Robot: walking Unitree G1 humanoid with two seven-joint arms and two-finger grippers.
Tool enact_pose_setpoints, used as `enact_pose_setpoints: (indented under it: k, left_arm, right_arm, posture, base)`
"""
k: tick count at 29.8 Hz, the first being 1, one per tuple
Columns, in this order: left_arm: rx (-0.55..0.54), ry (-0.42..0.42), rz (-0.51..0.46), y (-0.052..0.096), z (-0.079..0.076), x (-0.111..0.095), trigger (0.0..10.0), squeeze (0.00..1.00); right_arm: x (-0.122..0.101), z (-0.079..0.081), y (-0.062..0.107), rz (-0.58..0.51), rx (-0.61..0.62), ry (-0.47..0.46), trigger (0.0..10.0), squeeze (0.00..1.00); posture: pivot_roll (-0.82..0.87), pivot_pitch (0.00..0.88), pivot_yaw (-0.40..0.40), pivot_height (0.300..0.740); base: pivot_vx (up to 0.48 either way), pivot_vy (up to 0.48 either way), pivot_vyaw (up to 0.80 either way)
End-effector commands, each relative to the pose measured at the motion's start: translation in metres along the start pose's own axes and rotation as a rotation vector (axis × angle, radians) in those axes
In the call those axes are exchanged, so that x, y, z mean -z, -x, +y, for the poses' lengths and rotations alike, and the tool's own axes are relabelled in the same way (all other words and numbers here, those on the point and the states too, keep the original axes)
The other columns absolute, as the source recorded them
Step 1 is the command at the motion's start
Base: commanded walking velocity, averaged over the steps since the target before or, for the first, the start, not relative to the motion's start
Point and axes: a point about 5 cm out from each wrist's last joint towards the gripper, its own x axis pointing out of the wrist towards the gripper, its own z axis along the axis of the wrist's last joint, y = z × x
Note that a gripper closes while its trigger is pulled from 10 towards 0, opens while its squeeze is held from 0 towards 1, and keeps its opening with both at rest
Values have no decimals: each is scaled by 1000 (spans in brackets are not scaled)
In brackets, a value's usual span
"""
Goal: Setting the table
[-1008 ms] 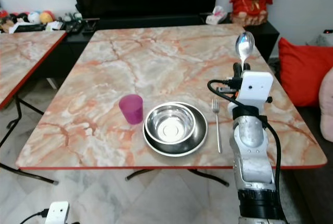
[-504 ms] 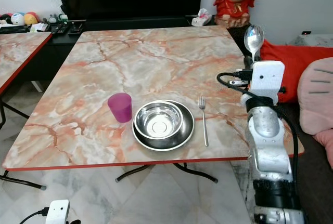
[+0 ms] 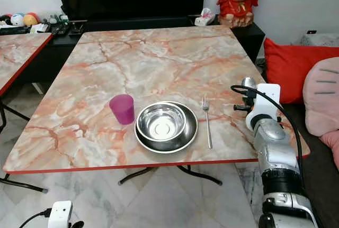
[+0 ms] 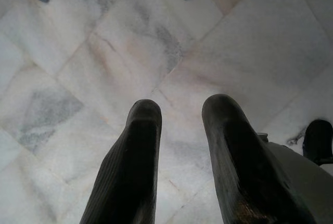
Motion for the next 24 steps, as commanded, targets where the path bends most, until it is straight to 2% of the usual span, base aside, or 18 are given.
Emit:
enact_pose_setpoints:
  k: [1,6,13,24]
  left_arm:
    - [1,6,16,0,2,2,10000,0]
    - [15,8,17,-1,0,-1,10000,0]
    - [17,13,23,0,0,1,10000,0]
    - [14,12,20,0,2,0,10000,0]
  right_arm:
    - [-3,-2,-3,2,-6,-18,10000,0]
    - [14,1,-10,92,-36,-39,10000,0]
    - [28,13,-13,132,-83,-64,10000,0]
    - [34,26,-17,133,-102,-74,10000,0]
  posture:
    - [-35,0,59,740]
    - [-21,0,55,740]
    - [0,0,52,740]
    - [13,0,54,740]
  base:
    - [0,0,0]
    - [0,0,0]
    - [0,0,0]
    - [0,0,0]
